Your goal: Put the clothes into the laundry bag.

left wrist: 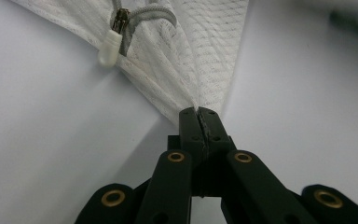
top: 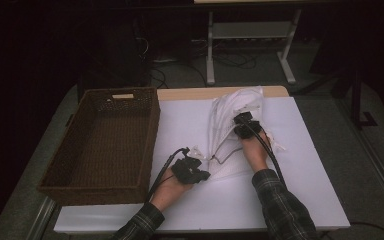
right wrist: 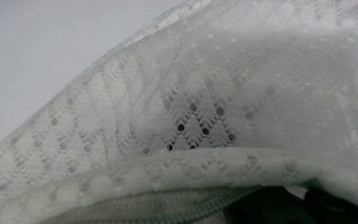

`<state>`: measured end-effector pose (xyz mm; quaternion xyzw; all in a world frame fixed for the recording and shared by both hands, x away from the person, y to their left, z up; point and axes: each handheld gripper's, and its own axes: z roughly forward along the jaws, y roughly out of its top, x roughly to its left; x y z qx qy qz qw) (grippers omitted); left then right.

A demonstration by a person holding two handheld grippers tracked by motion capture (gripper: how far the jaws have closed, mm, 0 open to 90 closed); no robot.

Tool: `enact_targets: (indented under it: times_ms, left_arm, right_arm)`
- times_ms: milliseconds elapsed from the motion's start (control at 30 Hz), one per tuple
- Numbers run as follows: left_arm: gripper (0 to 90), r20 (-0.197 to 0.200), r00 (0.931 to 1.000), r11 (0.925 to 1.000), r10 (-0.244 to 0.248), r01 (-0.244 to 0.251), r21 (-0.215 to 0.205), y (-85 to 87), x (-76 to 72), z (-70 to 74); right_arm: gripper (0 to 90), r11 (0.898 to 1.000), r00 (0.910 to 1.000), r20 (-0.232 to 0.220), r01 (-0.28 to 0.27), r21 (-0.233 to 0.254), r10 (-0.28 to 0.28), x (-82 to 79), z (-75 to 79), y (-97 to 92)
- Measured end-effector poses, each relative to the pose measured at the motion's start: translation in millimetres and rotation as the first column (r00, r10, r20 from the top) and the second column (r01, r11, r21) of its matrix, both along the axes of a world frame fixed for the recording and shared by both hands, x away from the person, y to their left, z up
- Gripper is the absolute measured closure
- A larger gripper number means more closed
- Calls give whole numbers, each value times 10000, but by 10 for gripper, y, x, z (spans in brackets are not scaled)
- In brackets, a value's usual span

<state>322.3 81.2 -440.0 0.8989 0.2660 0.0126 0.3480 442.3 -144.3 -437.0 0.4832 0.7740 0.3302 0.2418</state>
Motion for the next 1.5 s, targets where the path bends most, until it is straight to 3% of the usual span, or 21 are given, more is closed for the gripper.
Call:
enact_targets:
  times_ms: [300,333,367,467,500,767,833,933,1067,1233,1300,1500]
  left_arm:
    - [894,66,10000,10000,30,-30,10,0,6,-21]
    - [894,66,10000,10000,30,-30,10,0,6,-21]
    - [893,72,10000,10000,16,-16,24,1,8,-22]
    - [893,66,10000,10000,22,-22,21,1,8,-22]
    - [893,93,10000,10000,12,-12,29,1,8,-23]
    - [891,60,10000,10000,26,-26,-4,2,11,-26]
    - [891,64,10000,10000,35,-35,-15,4,11,-28]
    - [891,49,10000,10000,38,-37,-45,6,13,-30]
    - [890,34,10000,10000,19,-19,-72,11,18,-33]
    - [890,30,10000,10000,-23,23,-43,13,20,-33]
    - [891,11,10000,10000,-9,9,-77,16,21,-35]
    - [891,15,10000,10000,-37,37,-61,16,22,-35]
  right_arm:
    - [874,9961,9964,-106,-839,277,843,-102,93,-96]
    - [874,9947,9954,-53,-952,381,955,-143,125,-119]
    - [806,9914,9925,3,-1223,467,1225,-226,182,-185]
    - [786,9888,9906,-3,-1364,597,1367,-303,229,-247]
    - [761,9836,9857,20,-1683,643,1685,-385,290,-302]
    - [719,9789,9810,502,-1909,725,1876,-690,473,-539]
    - [700,9774,9802,443,-1962,791,1932,-756,495,-609]
    - [687,9793,9814,385,-1902,688,1879,-849,495,-725]
    - [679,9837,9881,491,-1499,991,1456,-971,465,-952]
    - [645,9902,9934,423,-1097,864,1063,-1050,417,-1151]
    - [613,9930,9973,17,-733,930,734,-1092,296,-1310]
    - [582,9955,9973,-606,-349,881,403,-1205,47,-1490]
